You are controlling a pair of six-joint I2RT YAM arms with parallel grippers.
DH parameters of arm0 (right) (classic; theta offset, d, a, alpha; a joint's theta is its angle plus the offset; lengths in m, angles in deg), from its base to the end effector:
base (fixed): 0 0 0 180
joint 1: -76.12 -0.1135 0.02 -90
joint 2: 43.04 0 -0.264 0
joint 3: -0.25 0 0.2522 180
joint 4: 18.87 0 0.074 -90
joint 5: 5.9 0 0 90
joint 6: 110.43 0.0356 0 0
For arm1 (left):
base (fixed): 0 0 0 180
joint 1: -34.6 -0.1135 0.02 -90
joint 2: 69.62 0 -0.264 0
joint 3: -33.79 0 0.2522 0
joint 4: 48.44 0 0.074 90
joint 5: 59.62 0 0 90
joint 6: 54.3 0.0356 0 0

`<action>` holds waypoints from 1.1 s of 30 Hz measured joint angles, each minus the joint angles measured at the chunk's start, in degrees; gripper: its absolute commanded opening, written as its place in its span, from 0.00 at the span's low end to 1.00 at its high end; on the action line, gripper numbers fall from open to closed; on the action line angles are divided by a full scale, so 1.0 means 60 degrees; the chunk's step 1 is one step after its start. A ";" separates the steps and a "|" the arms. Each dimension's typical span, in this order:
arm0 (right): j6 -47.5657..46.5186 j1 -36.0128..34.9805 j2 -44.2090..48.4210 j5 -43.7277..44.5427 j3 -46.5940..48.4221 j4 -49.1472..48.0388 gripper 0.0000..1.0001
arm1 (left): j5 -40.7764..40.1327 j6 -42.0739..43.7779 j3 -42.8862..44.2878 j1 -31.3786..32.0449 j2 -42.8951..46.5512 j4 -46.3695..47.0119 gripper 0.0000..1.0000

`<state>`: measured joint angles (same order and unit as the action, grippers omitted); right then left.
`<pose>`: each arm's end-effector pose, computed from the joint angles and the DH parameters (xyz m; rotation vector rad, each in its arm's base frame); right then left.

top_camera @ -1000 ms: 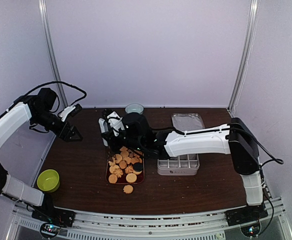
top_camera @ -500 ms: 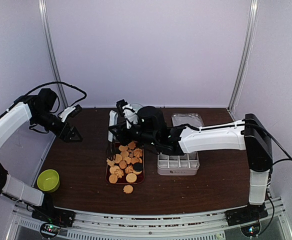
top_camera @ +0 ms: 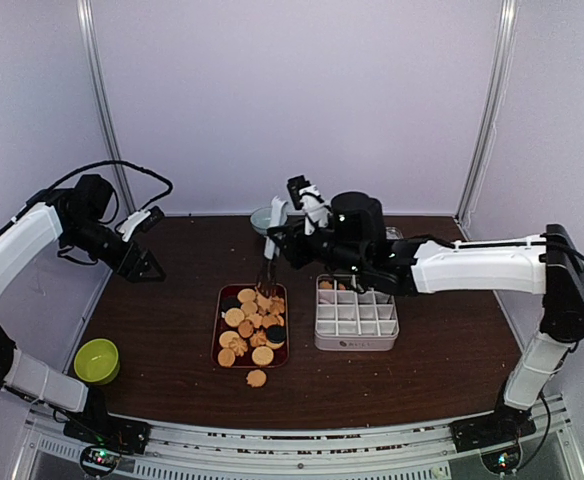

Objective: Pack the cookies
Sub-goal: Pick up the fake cookies from the plate, then place the fake cookies in the empty pocket of the box.

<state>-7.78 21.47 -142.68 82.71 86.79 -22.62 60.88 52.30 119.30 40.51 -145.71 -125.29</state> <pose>0.2411 0.3414 0.2988 -0.6687 1.6897 0.8730 0.2423 -0.0433 0.3144 0.6531 2.5494 -0.6645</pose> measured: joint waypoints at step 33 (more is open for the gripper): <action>-0.2087 0.1027 0.3308 0.2189 -0.3002 0.1479 0.00 | 0.0226 -0.0149 0.0189 0.0000 -0.0313 -0.0004 0.74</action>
<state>-20.31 27.63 -122.83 95.85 68.78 -13.75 62.24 51.40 120.43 40.51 -147.59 -125.31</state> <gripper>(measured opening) 0.241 0.741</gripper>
